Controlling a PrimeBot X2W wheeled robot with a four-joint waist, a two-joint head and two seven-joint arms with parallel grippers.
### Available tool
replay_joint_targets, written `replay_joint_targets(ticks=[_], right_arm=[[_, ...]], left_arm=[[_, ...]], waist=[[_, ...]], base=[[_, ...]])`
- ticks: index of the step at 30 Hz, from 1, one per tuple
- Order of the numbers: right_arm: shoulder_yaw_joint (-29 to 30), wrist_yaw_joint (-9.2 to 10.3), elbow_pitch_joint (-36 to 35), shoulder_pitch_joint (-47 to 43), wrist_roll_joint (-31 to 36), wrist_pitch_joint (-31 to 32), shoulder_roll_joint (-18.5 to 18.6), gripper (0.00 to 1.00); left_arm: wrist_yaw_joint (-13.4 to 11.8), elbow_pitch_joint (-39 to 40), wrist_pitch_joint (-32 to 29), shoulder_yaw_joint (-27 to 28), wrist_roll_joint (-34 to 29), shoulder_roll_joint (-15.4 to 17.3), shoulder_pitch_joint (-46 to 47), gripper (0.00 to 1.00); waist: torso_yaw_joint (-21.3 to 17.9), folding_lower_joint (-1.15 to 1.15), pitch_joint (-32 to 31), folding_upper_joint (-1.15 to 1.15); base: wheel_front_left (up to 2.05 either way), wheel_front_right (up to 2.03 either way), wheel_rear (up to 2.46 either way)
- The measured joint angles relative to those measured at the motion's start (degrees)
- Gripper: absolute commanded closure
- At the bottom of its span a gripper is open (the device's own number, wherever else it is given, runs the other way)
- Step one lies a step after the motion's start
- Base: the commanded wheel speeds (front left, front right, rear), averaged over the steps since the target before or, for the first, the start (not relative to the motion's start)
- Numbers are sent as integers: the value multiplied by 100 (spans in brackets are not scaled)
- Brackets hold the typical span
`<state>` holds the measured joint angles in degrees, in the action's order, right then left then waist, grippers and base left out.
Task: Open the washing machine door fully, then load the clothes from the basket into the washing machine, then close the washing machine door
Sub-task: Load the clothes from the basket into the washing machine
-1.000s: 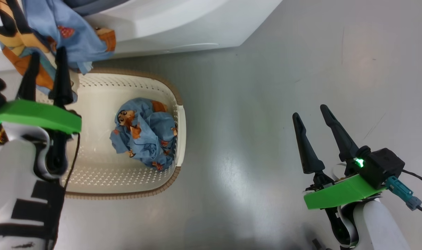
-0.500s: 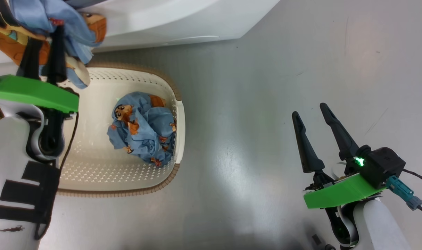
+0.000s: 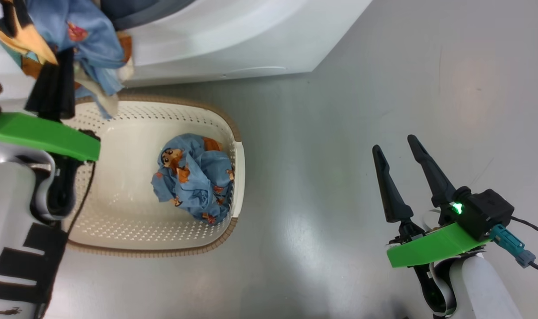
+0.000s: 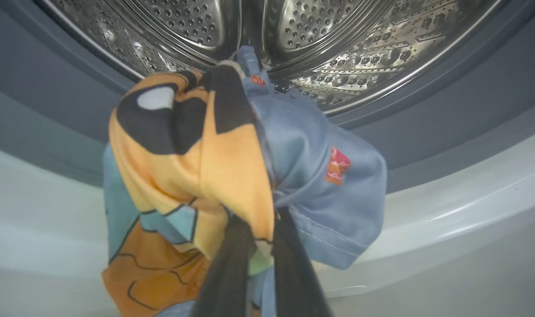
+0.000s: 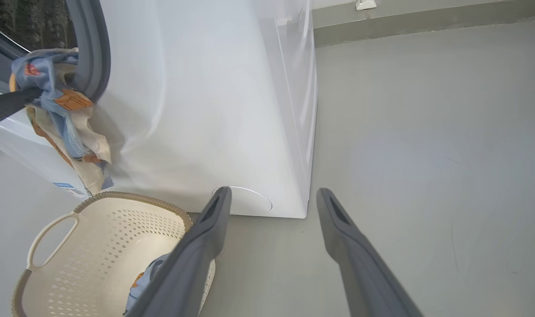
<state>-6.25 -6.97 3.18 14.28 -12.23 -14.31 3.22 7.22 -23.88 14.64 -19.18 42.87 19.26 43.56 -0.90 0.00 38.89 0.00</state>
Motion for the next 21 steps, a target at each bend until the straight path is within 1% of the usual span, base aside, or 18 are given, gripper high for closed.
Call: replay_joint_targets(ticks=[3,8,13,15,17,21], right_arm=[[-23,0,12,-2,-31,-1,0,0],[-57,0,21,-1,-55,-1,0,0],[-138,0,43,1,-149,0,0,0],[-165,0,49,1,-156,-1,0,0],[-212,0,57,3,-165,0,0,0],[-242,0,60,5,-203,-1,-2,0]], left_arm=[[-49,140,1,-9,-253,129,12,100],[-100,202,-185,-36,-389,338,370,100],[-144,210,-514,-57,-438,445,929,100],[-152,196,-571,-66,-452,467,1004,100],[-194,114,-709,-96,-530,483,1205,100],[-194,-94,-913,-180,-635,501,1640,100]], waist=[[2,0,-72,0],[-66,0,-82,0],[-183,0,-43,0],[-206,0,-34,0],[-257,0,-12,0],[-362,0,34,0]], base=[[0,0,0],[0,0,0],[0,0,0],[0,0,0],[0,0,0],[0,0,0]])
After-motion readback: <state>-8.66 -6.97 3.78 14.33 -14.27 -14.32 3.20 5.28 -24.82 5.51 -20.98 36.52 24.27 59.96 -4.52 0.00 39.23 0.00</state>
